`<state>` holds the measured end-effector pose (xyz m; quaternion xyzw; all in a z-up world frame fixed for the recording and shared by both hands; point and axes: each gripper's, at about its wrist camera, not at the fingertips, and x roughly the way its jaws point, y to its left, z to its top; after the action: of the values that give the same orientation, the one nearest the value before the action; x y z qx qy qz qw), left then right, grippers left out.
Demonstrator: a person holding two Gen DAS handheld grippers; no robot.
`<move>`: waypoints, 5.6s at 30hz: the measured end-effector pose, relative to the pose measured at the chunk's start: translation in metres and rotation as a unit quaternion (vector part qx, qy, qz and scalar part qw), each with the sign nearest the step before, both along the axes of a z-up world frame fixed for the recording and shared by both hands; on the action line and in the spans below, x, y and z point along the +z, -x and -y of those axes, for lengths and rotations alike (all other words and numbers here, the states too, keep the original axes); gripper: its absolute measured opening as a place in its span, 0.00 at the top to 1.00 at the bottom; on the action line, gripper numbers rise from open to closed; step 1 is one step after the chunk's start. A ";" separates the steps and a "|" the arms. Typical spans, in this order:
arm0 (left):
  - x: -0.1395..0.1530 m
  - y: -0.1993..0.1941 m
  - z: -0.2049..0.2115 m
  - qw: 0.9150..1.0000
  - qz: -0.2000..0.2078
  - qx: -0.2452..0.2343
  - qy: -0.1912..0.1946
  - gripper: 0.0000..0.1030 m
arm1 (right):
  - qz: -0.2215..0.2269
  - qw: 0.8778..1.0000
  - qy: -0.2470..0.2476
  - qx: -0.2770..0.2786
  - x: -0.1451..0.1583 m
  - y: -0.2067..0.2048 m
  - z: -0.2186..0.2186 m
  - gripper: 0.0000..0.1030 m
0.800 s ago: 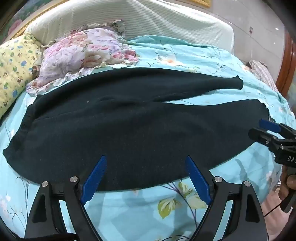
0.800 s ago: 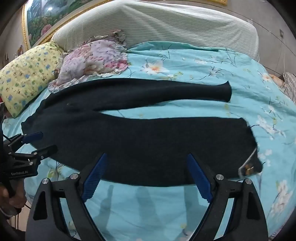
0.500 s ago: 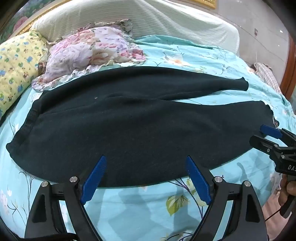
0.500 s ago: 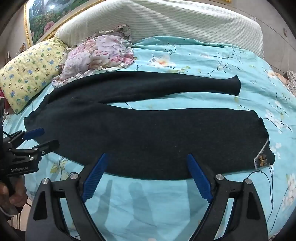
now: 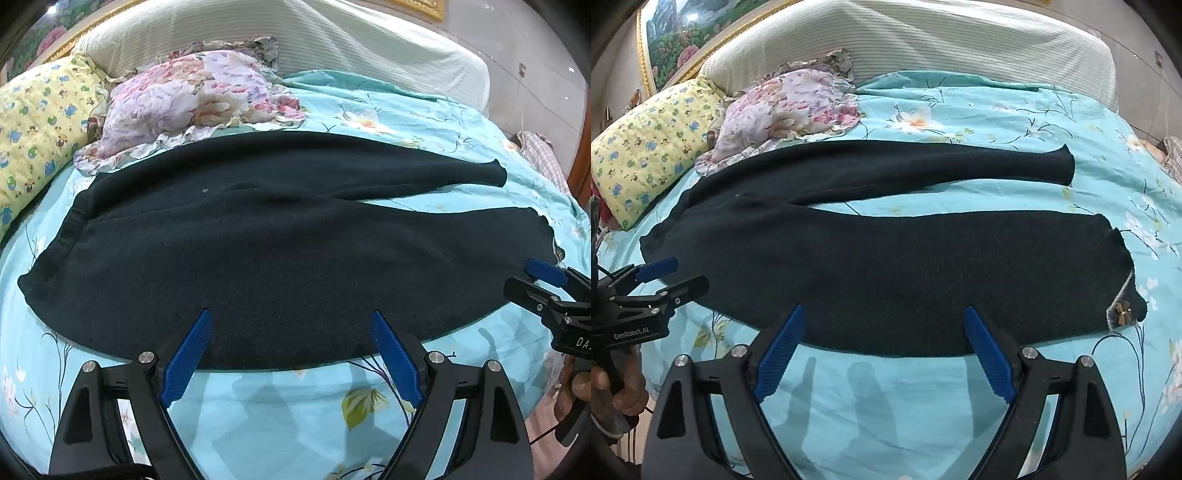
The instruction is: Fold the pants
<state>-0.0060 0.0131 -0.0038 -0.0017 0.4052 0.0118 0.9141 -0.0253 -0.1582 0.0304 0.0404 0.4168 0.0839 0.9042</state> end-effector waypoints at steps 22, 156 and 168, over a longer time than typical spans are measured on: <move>-0.002 0.000 -0.002 1.000 -0.001 0.002 0.003 0.14 | 0.001 1.000 -0.007 -0.002 -0.003 -0.002 0.003 0.14; 0.047 -0.140 0.072 0.929 -0.136 -0.331 0.089 0.92 | -0.002 0.989 -0.150 -0.001 0.046 -0.100 0.206 0.97; 0.030 -0.093 0.074 0.931 -0.137 -0.325 0.091 0.92 | -0.012 0.990 -0.139 -0.003 0.026 -0.040 0.201 0.97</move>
<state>0.0866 -0.0612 0.0261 0.0487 0.5046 -0.3231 0.7991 0.0146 -0.3595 0.0563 0.1677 0.4121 0.1379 0.8849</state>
